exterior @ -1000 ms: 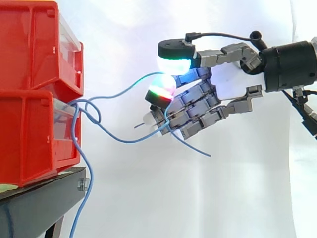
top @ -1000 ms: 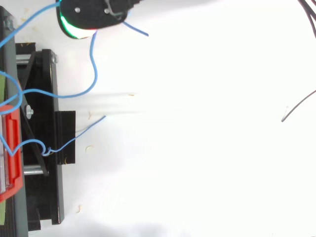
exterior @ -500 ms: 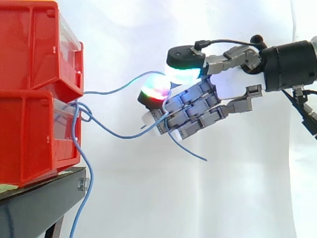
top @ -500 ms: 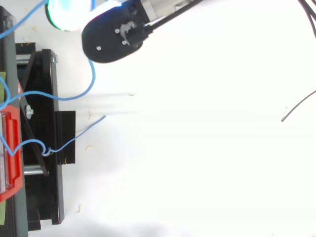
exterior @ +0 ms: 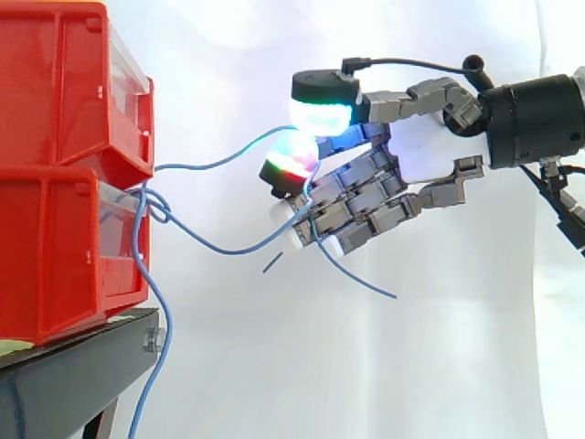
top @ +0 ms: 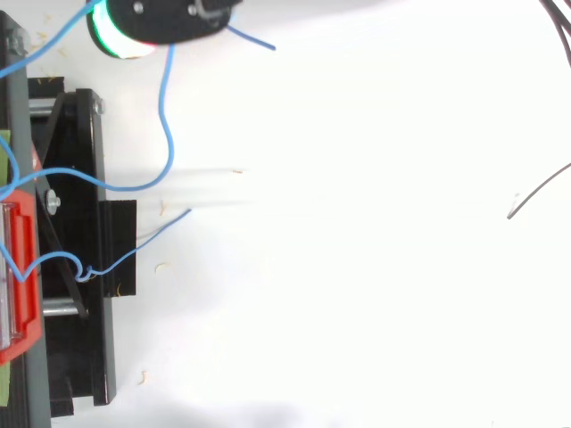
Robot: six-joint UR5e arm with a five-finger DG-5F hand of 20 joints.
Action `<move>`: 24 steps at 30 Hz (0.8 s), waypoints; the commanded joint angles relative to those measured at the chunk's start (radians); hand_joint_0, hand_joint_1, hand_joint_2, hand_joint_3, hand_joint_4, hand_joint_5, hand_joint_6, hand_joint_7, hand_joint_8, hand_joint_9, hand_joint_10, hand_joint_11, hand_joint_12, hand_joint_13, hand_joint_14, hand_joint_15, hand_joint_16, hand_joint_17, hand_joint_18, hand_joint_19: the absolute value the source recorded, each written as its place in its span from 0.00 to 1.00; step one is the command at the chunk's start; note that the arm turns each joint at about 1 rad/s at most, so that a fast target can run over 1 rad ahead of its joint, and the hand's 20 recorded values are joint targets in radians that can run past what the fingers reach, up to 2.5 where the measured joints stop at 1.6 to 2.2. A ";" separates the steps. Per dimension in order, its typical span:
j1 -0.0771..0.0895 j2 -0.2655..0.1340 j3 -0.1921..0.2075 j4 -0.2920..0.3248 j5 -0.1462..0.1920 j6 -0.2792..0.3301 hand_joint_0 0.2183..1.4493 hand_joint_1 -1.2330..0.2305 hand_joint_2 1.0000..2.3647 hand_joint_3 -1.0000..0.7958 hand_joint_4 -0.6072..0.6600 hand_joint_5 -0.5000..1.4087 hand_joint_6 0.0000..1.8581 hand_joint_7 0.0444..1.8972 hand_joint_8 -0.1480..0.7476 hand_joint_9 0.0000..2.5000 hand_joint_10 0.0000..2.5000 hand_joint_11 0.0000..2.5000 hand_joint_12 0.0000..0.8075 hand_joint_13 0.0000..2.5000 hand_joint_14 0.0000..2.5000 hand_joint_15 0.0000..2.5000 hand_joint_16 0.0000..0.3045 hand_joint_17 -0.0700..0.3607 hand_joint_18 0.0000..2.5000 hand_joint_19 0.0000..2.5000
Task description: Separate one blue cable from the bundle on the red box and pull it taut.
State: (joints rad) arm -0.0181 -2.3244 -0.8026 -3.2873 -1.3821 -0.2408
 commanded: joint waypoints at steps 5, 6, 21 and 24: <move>0.003 0.000 0.000 0.002 0.000 -0.002 0.33 0.29 0.01 0.48 0.55 0.23 0.48 0.46 0.45 0.30 0.00 0.08 0.45 0.22 0.00 0.10 0.17 0.43 0.24 0.18; 0.003 0.000 0.000 0.000 0.000 -0.003 0.33 0.27 0.01 0.49 0.55 0.23 0.49 0.43 0.45 0.30 0.00 0.08 0.45 0.22 0.00 0.10 0.17 0.43 0.24 0.18; 0.006 0.002 0.039 -0.049 0.002 -0.086 0.30 0.51 0.01 0.38 0.57 0.24 0.46 0.47 0.41 0.33 0.00 0.06 0.40 0.21 0.00 0.10 0.15 0.39 0.21 0.22; 0.006 0.002 0.057 -0.087 0.000 -0.110 0.31 0.42 0.01 0.42 0.58 0.24 0.46 0.47 0.43 0.35 0.00 0.06 0.41 0.23 0.00 0.10 0.15 0.41 0.24 0.20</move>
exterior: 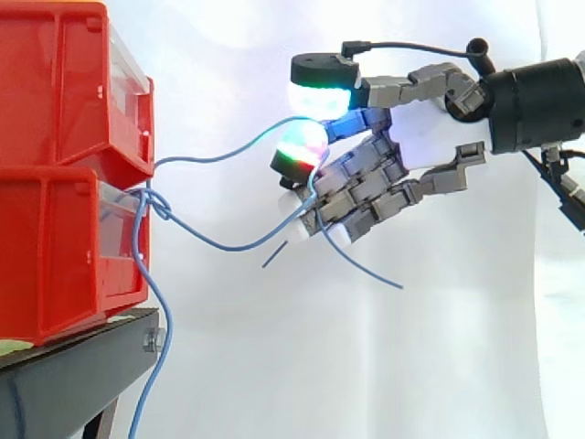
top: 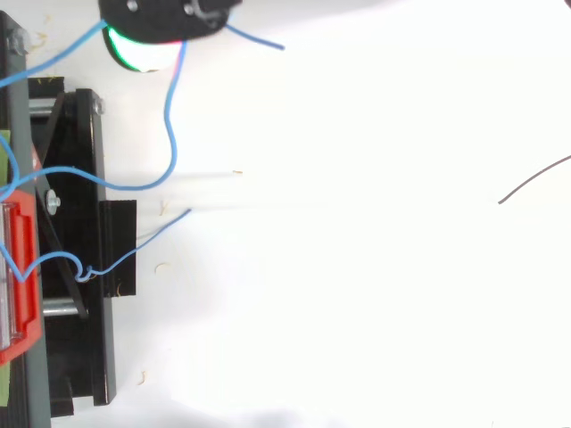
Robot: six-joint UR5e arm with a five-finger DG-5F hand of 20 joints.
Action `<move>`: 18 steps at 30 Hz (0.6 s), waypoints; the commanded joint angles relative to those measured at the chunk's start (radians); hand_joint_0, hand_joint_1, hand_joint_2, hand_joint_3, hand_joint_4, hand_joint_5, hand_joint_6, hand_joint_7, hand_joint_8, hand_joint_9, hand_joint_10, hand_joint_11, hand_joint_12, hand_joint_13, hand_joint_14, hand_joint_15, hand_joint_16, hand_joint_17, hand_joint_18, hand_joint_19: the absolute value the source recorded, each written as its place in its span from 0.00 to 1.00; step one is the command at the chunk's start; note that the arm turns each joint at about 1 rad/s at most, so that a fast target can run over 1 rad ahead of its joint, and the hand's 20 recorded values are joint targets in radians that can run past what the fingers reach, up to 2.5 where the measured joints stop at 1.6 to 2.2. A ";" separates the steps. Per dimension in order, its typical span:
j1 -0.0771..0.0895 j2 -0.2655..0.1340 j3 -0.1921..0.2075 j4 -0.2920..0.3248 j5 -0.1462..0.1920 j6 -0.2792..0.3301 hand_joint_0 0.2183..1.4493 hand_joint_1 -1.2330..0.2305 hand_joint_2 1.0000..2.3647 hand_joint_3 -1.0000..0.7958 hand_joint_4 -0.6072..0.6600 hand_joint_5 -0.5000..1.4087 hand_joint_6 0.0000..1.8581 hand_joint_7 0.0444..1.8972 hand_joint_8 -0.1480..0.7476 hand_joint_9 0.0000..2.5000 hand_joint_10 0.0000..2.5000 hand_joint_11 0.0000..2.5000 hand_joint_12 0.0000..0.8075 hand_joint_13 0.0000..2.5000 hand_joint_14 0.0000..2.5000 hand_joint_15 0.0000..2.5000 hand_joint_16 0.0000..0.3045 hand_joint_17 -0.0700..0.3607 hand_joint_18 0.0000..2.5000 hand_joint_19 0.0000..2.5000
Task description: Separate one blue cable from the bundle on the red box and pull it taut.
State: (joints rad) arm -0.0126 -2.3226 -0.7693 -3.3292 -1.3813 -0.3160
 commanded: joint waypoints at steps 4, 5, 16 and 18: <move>0.003 0.000 0.034 -0.067 -0.001 -0.080 0.31 0.34 0.01 0.46 0.57 0.25 0.46 0.49 0.44 0.37 0.00 0.06 0.43 0.26 0.00 0.11 0.16 0.42 0.28 0.20; 0.005 0.000 0.034 -0.067 -0.001 -0.087 0.31 0.33 0.01 0.47 0.56 0.25 0.46 0.49 0.44 0.37 0.00 0.06 0.43 0.27 0.00 0.11 0.16 0.42 0.28 0.20; 0.013 0.000 0.034 -0.009 -0.001 -0.224 0.32 0.25 0.01 0.51 0.52 0.25 0.47 0.51 0.43 0.35 0.00 0.07 0.45 0.27 0.00 0.12 0.17 0.43 0.29 0.20; 0.013 0.000 0.034 -0.004 -0.001 -0.226 0.33 0.24 0.01 0.52 0.52 0.24 0.47 0.50 0.43 0.34 0.00 0.07 0.44 0.26 0.01 0.12 0.17 0.43 0.28 0.20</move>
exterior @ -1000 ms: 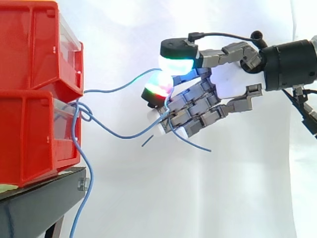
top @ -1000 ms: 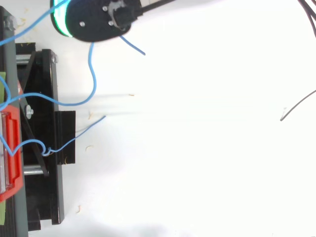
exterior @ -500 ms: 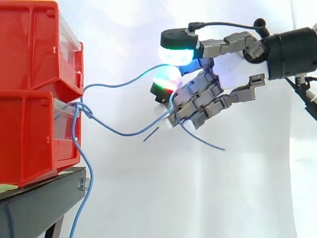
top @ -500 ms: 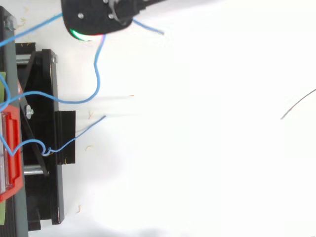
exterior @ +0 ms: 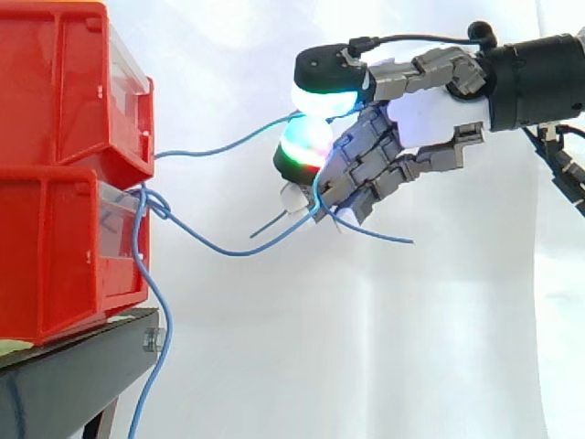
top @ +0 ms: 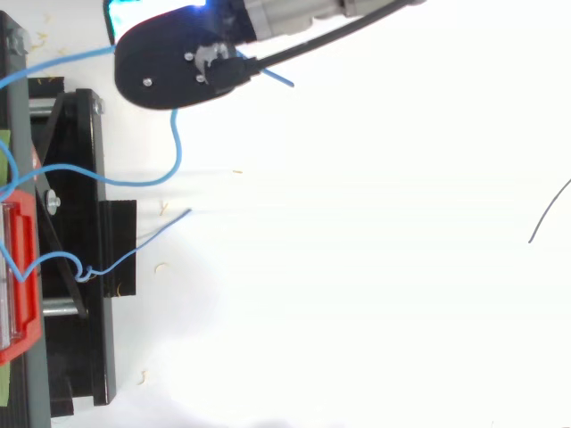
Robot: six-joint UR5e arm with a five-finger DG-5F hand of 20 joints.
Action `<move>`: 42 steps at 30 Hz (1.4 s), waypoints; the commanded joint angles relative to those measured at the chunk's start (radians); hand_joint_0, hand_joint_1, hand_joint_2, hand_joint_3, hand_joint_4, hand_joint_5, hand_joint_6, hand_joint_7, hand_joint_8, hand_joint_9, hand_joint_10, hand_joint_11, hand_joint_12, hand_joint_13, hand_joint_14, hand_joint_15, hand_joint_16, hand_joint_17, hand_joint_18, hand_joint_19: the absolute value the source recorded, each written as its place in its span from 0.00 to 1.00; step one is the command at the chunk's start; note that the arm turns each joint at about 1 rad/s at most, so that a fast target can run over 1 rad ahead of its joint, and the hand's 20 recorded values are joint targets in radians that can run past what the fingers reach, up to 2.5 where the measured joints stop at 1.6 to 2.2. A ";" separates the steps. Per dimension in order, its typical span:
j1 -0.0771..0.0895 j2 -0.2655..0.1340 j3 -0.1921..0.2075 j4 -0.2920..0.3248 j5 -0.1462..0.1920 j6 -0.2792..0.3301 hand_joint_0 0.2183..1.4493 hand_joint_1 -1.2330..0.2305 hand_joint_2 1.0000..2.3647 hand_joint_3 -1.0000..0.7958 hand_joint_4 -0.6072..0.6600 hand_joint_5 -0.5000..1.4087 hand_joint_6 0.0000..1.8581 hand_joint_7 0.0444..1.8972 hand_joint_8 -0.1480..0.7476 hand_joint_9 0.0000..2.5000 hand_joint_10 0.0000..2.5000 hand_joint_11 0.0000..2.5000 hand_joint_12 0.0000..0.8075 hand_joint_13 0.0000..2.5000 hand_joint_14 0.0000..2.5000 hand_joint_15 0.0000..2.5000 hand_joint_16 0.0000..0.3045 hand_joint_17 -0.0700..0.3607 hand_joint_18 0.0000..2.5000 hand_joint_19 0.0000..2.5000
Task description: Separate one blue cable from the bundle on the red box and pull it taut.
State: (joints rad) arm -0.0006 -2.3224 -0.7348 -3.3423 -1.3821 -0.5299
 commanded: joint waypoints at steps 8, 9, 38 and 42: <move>0.001 0.000 0.000 0.006 0.003 -0.012 0.36 0.20 0.01 0.55 0.46 0.24 0.49 0.50 0.43 0.34 0.00 0.09 0.44 0.26 0.00 0.12 0.17 0.43 0.28 0.19; 0.001 0.000 0.000 0.006 0.003 -0.012 0.38 0.19 0.01 0.55 0.43 0.23 0.49 0.52 0.43 0.34 0.00 0.09 0.44 0.26 0.00 0.12 0.17 0.43 0.28 0.19; 0.001 0.000 -0.124 0.006 -0.011 0.005 0.42 0.20 0.01 0.52 0.32 0.23 0.51 0.53 0.32 0.31 0.00 0.07 0.39 0.23 0.00 0.11 0.14 0.39 0.23 0.21; 0.001 -0.002 -0.138 0.009 -0.029 0.028 0.42 0.20 0.01 0.53 0.32 0.23 0.51 0.53 0.34 0.31 0.00 0.07 0.39 0.23 0.00 0.11 0.14 0.39 0.24 0.21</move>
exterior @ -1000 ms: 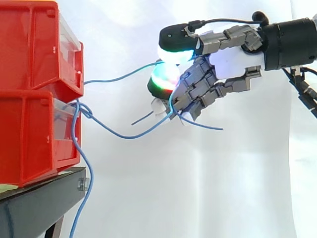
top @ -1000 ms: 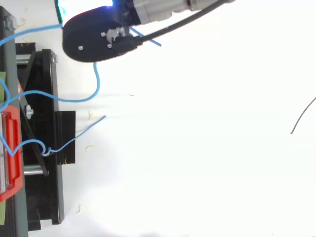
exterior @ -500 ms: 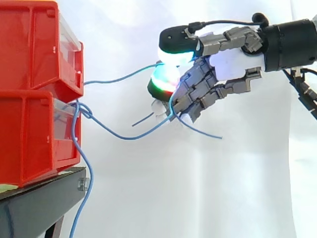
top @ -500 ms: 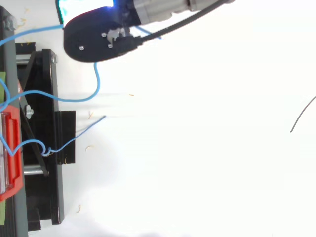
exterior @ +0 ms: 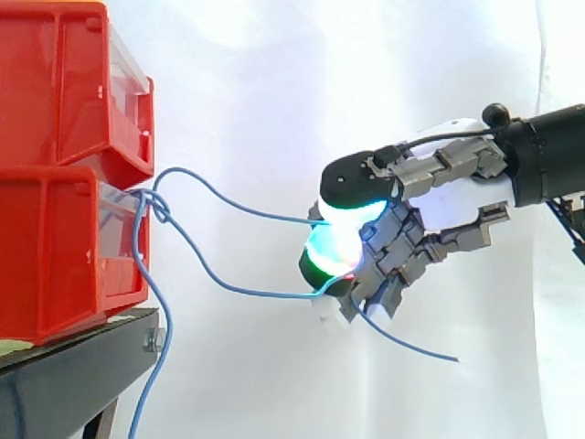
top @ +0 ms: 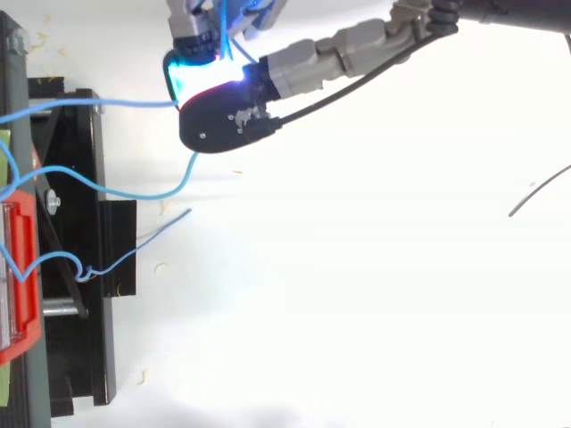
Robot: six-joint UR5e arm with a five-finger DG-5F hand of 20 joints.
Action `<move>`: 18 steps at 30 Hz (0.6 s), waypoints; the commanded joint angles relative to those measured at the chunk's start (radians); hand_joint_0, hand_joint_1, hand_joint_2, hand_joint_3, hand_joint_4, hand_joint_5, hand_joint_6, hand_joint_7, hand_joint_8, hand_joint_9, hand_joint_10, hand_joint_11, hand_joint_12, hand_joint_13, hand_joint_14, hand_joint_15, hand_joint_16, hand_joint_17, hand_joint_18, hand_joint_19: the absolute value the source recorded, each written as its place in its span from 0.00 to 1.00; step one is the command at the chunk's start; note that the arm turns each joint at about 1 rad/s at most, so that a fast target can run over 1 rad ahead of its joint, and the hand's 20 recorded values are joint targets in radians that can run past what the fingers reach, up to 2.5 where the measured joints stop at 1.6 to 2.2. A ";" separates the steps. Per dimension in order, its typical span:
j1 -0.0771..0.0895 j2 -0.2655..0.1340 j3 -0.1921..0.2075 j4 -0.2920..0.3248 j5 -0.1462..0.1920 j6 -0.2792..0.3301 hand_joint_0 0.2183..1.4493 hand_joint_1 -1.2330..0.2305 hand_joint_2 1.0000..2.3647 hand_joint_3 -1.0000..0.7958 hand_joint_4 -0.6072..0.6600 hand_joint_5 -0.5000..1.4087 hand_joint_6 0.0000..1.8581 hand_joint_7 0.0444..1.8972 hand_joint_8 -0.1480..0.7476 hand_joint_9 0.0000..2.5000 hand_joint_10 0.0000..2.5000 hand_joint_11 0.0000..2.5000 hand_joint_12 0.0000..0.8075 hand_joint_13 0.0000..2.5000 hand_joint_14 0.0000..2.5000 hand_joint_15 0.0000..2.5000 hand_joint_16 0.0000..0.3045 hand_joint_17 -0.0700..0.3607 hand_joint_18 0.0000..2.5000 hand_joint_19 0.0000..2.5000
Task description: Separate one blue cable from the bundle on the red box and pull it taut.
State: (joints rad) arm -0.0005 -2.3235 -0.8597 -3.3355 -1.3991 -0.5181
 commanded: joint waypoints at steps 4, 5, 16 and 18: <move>-0.001 0.001 -0.018 0.002 -0.027 0.032 0.42 0.20 0.01 0.52 0.32 0.23 0.51 0.53 0.35 0.31 0.00 0.07 0.39 0.23 0.00 0.11 0.14 0.39 0.24 0.21; -0.001 0.001 -0.018 0.002 -0.029 0.033 0.42 0.20 0.01 0.52 0.32 0.23 0.51 0.53 0.35 0.31 0.00 0.07 0.39 0.23 0.00 0.11 0.14 0.39 0.24 0.21; 0.001 0.001 -0.022 0.002 -0.029 0.061 0.42 0.20 0.01 0.52 0.29 0.23 0.51 0.49 0.34 0.28 0.00 0.04 0.39 0.20 0.00 0.08 0.14 0.39 0.21 0.18; 0.001 0.000 -0.022 0.002 -0.026 0.073 0.41 0.20 0.00 0.52 0.27 0.23 0.51 0.48 0.32 0.21 0.00 0.00 0.38 0.15 0.00 0.05 0.14 0.39 0.18 0.16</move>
State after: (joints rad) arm -0.0008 -2.3232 -0.8816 -3.3333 -1.4277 -0.4600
